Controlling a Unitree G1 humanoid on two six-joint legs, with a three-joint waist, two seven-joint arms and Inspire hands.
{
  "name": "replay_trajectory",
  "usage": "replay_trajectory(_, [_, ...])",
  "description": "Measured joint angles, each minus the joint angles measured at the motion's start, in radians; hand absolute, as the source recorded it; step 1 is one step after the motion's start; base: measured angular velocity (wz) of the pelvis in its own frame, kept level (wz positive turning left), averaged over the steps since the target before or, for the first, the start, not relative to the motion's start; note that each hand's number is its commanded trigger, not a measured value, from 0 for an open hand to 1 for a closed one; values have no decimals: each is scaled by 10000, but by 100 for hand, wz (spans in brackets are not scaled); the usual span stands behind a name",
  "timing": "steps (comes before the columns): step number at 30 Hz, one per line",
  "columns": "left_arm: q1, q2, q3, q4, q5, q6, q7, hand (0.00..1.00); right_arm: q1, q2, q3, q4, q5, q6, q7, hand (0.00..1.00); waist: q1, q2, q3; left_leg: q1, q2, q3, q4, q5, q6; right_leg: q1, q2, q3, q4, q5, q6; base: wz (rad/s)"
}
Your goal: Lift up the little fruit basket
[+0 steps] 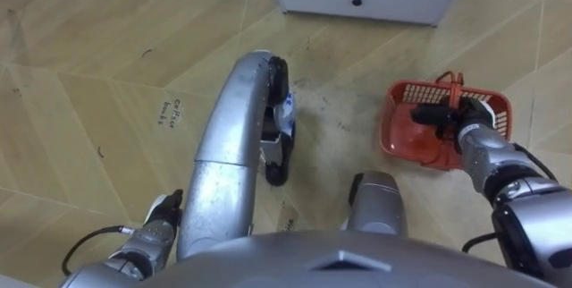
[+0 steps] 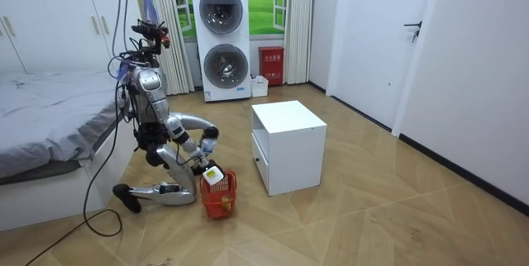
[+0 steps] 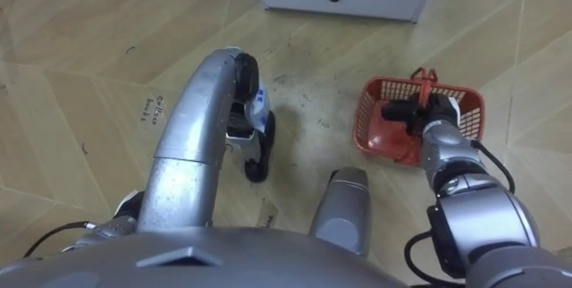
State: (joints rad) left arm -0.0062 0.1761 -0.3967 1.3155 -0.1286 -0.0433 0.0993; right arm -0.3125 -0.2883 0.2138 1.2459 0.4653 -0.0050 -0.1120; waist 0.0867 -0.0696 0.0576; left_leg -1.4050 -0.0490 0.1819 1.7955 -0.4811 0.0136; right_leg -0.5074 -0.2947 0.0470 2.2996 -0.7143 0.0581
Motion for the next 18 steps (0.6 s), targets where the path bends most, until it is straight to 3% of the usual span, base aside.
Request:
replay_trajectory(3, [-43,11,18,-1,0,-12,0,0,-3,39,0,-118,11,3,18,100,-8,-136,10,36,-22,-14,1,9,-16,52,17,57,-2,-2,-9,0])
replay_trajectory(5, [-184,5,239,12,0,-16,0,0,2,40,-3,-301,10,3,23,100,-39,-268,53,35,-175,-71,5,35,-64,176,11,-8,-22,0,-15,5])
replay_trajectory(9, [-340,14,595,67,3,-24,3,0,1,71,6,-521,-38,0,53,100,-21,-366,46,51,-303,-272,105,36,-62,403,108,-247,-96,6,-23,8])
replay_trajectory(14, [-442,214,898,119,19,-93,-6,0,3,65,-2,-1178,-16,58,130,100,-1,-835,3,202,-338,-328,199,-66,27,644,131,-317,-217,17,-39,1])
replay_trajectory(18, [-502,275,931,116,41,-81,-10,0,3,18,-121,-2075,-36,75,-12,100,-84,-802,-12,395,-322,-500,533,-379,174,1138,295,-479,-439,56,-104,0])
